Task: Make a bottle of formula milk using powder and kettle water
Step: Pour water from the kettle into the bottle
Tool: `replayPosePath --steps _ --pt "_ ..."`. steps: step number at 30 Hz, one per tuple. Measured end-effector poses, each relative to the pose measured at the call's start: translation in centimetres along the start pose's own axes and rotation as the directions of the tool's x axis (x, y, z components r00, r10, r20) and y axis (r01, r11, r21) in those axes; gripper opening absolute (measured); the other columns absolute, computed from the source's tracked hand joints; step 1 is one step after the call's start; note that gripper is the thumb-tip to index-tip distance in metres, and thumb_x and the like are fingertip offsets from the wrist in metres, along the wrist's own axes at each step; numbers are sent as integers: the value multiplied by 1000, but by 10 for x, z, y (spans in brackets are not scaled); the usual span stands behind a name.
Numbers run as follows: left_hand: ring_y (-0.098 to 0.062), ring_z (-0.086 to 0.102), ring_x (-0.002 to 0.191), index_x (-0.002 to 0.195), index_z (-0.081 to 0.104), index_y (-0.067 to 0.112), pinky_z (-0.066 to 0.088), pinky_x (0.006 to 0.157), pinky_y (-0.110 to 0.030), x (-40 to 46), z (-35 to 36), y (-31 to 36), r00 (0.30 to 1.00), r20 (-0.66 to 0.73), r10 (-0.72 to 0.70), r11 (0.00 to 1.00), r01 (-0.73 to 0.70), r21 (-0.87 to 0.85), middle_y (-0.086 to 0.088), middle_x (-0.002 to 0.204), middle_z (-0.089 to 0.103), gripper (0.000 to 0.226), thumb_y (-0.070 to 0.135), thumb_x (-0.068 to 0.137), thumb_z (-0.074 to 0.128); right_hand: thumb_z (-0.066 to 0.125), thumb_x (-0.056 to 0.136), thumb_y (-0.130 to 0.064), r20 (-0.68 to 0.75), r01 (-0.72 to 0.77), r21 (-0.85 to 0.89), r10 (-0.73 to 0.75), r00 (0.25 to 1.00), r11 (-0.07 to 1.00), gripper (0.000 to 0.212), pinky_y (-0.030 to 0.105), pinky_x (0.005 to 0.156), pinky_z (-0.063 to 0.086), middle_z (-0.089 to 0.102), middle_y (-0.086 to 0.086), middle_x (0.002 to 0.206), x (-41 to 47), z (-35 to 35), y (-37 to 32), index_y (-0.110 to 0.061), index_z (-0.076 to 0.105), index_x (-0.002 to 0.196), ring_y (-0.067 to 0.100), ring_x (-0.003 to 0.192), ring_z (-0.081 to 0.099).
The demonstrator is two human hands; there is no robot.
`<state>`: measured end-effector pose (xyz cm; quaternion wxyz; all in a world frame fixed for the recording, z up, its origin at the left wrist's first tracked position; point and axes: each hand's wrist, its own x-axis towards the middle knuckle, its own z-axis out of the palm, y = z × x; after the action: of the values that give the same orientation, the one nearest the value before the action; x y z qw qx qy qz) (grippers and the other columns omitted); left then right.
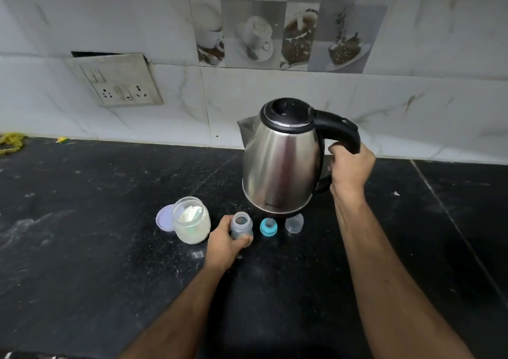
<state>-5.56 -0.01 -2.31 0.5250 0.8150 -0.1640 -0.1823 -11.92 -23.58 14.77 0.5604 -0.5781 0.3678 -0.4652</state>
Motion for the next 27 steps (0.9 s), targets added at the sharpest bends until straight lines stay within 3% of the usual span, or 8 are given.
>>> replayPosePath --steps 4,6,13,17,22,27 --pt "-12 67 99 112 60 27 53 91 -29 -1 3 -5 1000 4 -13 998 13 -64 10 105 71 52 10 70 84 58 60 -9 -40 -3 16 4 999 1000 21 36 56 38 44 9 54 -28 -30 4 -23 55 45 26 58 43" --pt "-12 67 101 113 60 27 52 95 -32 -5 1 -8 1000 30 -6 996 9 -85 10 107 71 53 7 70 84 58 60 -9 -52 4 10 -3 999 1000 21 35 56 38 46 8 53 -41 -45 10 -24 56 45 25 57 44" --pt "-9 66 98 106 60 32 50 88 -20 -24 -19 -6 992 125 33 985 -11 -173 7 106 71 52 17 60 79 60 60 -9 -82 13 -84 -20 996 996 17 34 55 39 49 5 53 -77 -89 37 -24 61 51 19 57 47" --pt "-4 63 90 104 60 29 49 78 -12 -37 -26 0 987 156 44 976 -9 -219 5 103 70 50 16 59 76 61 59 -10 -78 -8 -111 -1 997 994 19 31 56 40 53 -9 47 -93 -103 46 -28 65 53 18 56 49" --pt "6 65 88 107 61 29 48 78 -12 -47 -32 -2 981 189 49 974 -5 -227 7 103 70 52 14 60 77 62 61 -9 -57 34 -100 -40 998 994 14 28 54 38 53 -13 44 -104 -110 46 -20 57 55 15 54 47" --pt "3 65 92 110 61 29 49 80 -12 -49 -34 4 978 200 59 971 -10 -238 7 105 71 54 15 61 78 64 61 -12 -38 51 -129 -56 998 990 10 25 51 40 55 -14 45 -103 -112 44 -20 58 57 6 50 48"
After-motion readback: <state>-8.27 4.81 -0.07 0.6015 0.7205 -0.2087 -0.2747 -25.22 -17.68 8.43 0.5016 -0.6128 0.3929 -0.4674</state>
